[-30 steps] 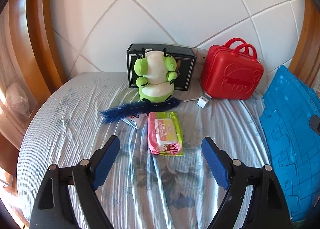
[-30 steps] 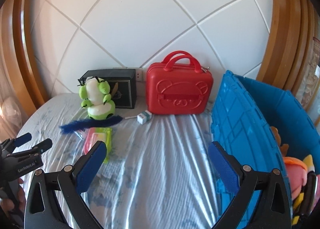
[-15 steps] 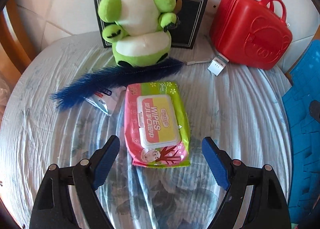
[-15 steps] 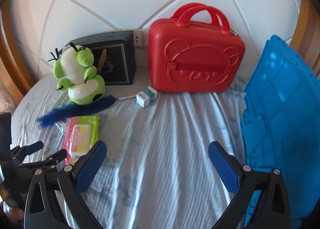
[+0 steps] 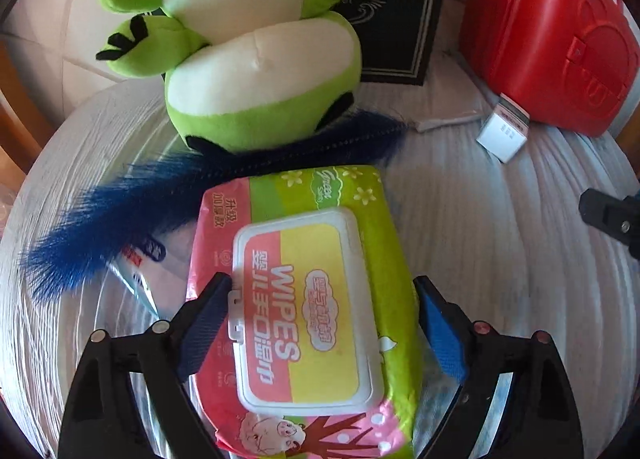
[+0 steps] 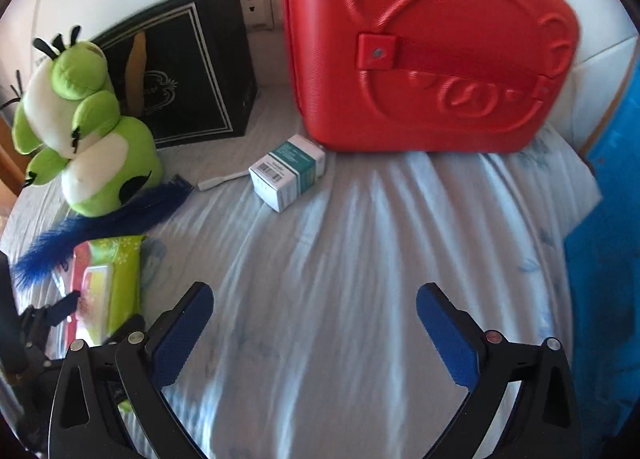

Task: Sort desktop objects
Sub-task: 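Lower the left tool onto the pink-green wipes pack and grasp it while the right tool approaches the medicine box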

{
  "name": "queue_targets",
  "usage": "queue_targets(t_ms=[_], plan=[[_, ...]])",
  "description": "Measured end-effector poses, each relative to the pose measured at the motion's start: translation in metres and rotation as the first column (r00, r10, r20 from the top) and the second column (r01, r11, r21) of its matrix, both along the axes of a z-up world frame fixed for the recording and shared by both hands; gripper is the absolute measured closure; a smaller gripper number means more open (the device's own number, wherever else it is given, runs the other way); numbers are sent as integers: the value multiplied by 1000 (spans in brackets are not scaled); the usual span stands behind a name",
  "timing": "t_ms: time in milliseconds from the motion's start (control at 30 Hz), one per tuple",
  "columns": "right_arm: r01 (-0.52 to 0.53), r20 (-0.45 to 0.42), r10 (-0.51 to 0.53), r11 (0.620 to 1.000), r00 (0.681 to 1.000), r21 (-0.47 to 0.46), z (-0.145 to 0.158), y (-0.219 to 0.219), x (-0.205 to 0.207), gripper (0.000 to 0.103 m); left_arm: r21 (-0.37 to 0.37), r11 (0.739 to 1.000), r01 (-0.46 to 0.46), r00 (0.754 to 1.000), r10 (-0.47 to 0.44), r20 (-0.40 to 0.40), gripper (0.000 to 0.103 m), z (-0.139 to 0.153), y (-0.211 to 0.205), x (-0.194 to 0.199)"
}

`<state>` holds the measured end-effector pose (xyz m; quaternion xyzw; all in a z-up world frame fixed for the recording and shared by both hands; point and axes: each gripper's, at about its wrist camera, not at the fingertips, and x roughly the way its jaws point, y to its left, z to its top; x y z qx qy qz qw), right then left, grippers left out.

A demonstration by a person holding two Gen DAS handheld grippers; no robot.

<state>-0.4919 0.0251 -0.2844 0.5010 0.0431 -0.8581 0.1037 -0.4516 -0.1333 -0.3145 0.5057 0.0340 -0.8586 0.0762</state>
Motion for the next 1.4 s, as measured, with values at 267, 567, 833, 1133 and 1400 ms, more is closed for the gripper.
queue_targets(t_ms=[267,567,833,1133,1400], plan=[[26,-4,-27,998,1000,-51,-34,-16,-54,0,14,1000,-18,1000,18,-20,12,1,-4,-13],[19,-9,-19,1000,1000,-20,-45,-25,-63,55,-34,999,-33,998,35,50,3,0,8,-2],[-49,13,50,999,999,-14,-35,-10,-22,93,18,998,-57,998,57,-7,20,9,2,11],[8,10,-7,998,1000,-58,-30,10,-7,83,22,999,-40,999,41,-36,29,14,2,15],[80,-58,-85,992,995,-97,-39,14,-9,49,-38,996,-76,993,72,-91,28,12,13,5]])
